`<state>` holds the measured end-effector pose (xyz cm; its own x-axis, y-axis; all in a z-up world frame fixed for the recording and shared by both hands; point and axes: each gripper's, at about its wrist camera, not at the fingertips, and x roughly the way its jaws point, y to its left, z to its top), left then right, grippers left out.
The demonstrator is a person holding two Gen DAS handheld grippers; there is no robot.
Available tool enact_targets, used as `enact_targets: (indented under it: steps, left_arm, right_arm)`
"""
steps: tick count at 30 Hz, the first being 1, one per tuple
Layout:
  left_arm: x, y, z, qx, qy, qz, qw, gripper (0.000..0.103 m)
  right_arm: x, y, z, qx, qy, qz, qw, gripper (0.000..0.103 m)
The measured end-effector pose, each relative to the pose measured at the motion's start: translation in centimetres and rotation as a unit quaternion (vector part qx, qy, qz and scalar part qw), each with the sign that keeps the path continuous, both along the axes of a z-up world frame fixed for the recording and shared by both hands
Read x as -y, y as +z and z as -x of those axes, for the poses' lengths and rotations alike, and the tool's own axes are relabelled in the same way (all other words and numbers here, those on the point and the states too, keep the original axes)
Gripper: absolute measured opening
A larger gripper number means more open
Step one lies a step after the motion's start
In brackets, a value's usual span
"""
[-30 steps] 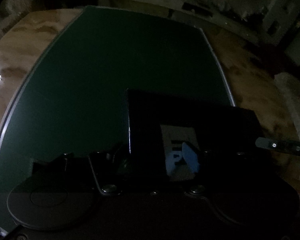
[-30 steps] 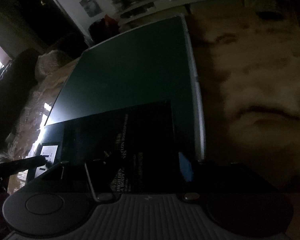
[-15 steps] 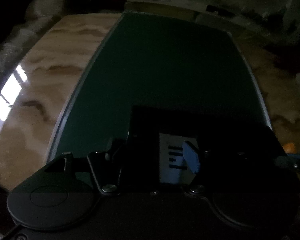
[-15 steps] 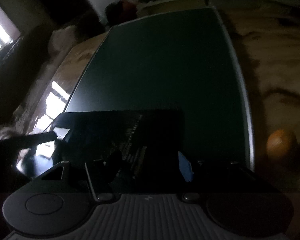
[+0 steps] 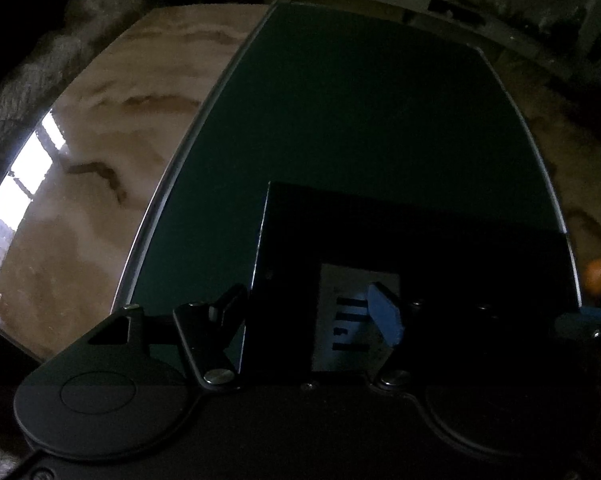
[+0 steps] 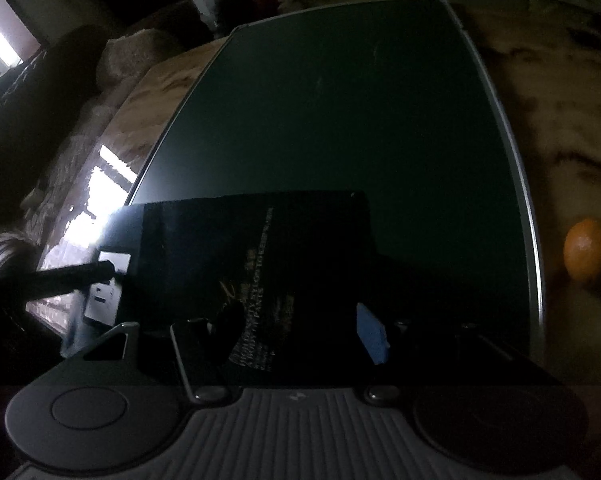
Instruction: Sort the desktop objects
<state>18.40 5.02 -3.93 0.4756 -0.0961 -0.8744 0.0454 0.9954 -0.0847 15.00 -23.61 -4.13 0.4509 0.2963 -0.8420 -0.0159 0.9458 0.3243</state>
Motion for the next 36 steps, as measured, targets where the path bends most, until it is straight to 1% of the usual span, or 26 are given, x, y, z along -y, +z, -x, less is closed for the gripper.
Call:
enact_targets:
  steps: [2,3,4,5,6,7,11,13,16,18,20,23,27,29,30,33,36]
  left_arm:
    - [0.0,-0.6,-0.1,0.0,-0.003,0.0,1.0,0.064]
    - [0.0,-0.9,-0.3,-0.01,-0.02,0.034,0.9992,0.054]
    - [0.1,-1.2,-0.4,-0.019,-0.036,0.063,0.9972,0.052]
    - [0.6,-1.3,-0.5,-0.018,-0.041,0.062,0.9971,0.052]
    - [1.2,-1.4,-0.5,-0.016,-0.046,0.057,0.9972,0.051]
    - [2.1,-1.3,-0.4,0.0,-0.048,0.026,0.9985,0.051]
    - [3.3,-0.6,0.1,0.031,-0.06,-0.004,0.9977,0.054]
    - [2.9,-0.1,0.7,0.051,-0.051,-0.026,0.9971,0.064]
    - [1.6,0.7,2.0,0.084,-0.025,-0.065,0.994,0.072]
    - [-0.1,0.5,2.7,0.084,0.002,-0.068,0.9941,0.076]
    - [-1.8,-0.4,3.2,0.067,0.027,-0.059,0.9956,0.076]
    - [-3.5,-2.1,3.5,0.034,0.05,-0.041,0.9973,0.076]
    - [-3.7,-3.2,3.7,0.021,0.051,-0.006,0.9985,0.076]
    - [-3.5,-3.6,3.6,0.014,0.043,0.018,0.9988,0.076]
    - [-3.2,-3.9,3.5,0.007,0.038,0.032,0.9987,0.082]
    - [-2.1,-4.9,3.3,0.016,0.04,0.01,0.999,0.089]
    - [-1.9,-5.2,2.6,0.019,0.047,0.014,0.9986,0.091]
  right_arm:
    - [-0.7,-0.2,-0.2,0.004,-0.001,0.005,1.0,0.067]
    - [-0.9,-0.2,-0.2,0.008,0.003,0.0,1.0,0.067]
    - [-1.3,-0.3,-0.3,0.009,0.008,-0.01,1.0,0.067]
    - [-1.8,-0.3,-0.3,0.008,0.01,-0.015,1.0,0.066]
    - [-2.3,-0.4,-0.4,0.007,0.013,-0.017,1.0,0.066]
    - [-2.7,-0.5,-0.5,0.009,0.015,-0.013,1.0,0.066]
    - [-3.6,-0.9,-0.3,0.026,0.01,0.009,1.0,0.065]
    - [-3.2,-1.2,0.1,0.032,0.002,0.015,0.999,0.065]
    - [-2.5,-1.4,1.3,0.058,-0.01,0.031,0.998,0.065]
    - [-2.0,-1.3,2.3,0.073,-0.015,0.038,0.996,0.065]
    - [-2.3,-1.5,3.1,0.08,-0.01,0.046,0.996,0.065]
    - [-3.2,-2.1,4.1,0.09,-0.011,0.083,0.992,0.065]
    - [-3.8,-3.1,4.1,0.085,-0.019,0.118,0.989,0.065]
    - [-3.7,-4.0,3.7,0.074,-0.022,0.114,0.991,0.065]
    - [-3.5,-4.4,3.5,0.069,-0.025,0.11,0.991,0.064]
    - [-3.2,-5.1,3.2,0.068,-0.032,0.102,0.992,0.066]
    - [-3.1,-5.1,2.6,0.076,-0.037,0.104,0.991,0.066]
